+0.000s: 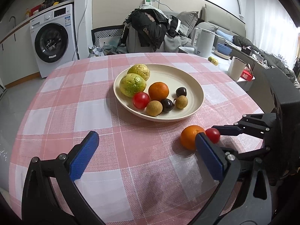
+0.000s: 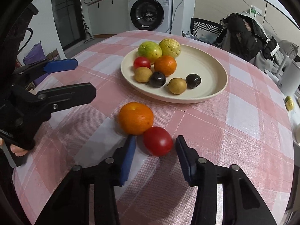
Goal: Organize fruits
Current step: 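Grasp the red tomato with the right tool, then grasp the orange with the left tool while the right tool holds the tomato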
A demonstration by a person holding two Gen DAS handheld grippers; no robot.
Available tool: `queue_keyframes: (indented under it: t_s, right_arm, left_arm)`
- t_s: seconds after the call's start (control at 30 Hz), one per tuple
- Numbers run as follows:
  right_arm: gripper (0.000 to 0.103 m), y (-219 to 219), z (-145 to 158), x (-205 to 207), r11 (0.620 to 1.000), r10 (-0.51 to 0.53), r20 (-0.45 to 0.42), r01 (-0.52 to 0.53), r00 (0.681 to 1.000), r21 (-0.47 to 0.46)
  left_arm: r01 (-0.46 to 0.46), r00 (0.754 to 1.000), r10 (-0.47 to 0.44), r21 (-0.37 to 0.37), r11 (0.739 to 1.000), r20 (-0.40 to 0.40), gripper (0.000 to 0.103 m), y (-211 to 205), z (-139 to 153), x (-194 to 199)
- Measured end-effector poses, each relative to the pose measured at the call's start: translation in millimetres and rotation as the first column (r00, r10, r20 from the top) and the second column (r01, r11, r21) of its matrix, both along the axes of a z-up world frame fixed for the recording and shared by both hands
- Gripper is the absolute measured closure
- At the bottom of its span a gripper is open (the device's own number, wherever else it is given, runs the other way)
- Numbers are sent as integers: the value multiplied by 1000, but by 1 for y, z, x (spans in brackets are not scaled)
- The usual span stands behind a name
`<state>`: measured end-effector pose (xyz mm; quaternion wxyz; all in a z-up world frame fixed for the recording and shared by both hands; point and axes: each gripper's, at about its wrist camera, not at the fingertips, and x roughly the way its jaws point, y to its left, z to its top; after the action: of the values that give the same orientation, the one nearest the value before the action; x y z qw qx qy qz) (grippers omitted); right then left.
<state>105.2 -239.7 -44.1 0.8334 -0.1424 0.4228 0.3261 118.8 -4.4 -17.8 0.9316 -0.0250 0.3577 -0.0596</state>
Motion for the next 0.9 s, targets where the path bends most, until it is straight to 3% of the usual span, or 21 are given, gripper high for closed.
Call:
queue_keyframes:
  t_s: [0.13,0.9]
  right_arm:
    - [73,-3,1,0,1000,2,-2,-2,1000,5]
    - [74,-51,40,8,985,-113,65,103,991,140]
  left_arm:
    - [5,1000,-5,5,1000,2,1,-2,-1,0]
    - [116,988,-116,-4,993,-98,1,-43,-18,7]
